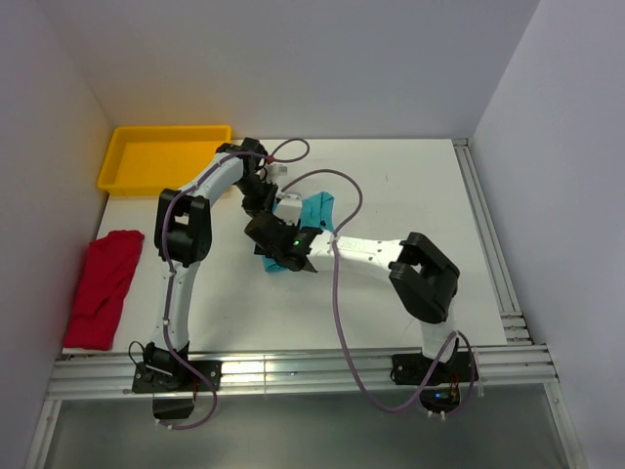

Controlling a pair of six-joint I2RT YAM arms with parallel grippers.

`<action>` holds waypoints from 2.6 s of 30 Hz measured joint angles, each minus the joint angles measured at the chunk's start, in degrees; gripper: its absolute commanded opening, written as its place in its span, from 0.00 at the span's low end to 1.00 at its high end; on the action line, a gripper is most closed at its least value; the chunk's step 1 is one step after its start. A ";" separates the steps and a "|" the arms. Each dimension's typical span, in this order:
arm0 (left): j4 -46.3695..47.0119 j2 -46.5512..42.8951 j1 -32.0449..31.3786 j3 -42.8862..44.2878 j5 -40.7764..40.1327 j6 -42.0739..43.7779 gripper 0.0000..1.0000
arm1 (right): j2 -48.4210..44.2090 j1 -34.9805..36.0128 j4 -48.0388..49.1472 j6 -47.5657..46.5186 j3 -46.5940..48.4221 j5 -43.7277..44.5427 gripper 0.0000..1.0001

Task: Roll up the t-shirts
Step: Roll the tshirt

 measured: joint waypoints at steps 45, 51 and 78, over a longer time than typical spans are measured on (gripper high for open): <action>5.84 -1.73 0.92 -0.79 6.32 -2.73 0.90 | -4.28 -7.21 21.55 6.03 -22.03 -15.65 0.22; 11.80 -7.93 3.91 -5.42 13.05 -5.44 0.91 | -4.81 -12.79 36.94 12.59 -30.88 -27.78 0.21; 21.11 -6.45 5.31 -17.42 22.36 -8.57 0.60 | 8.57 -22.67 74.88 32.09 -40.59 -52.26 0.18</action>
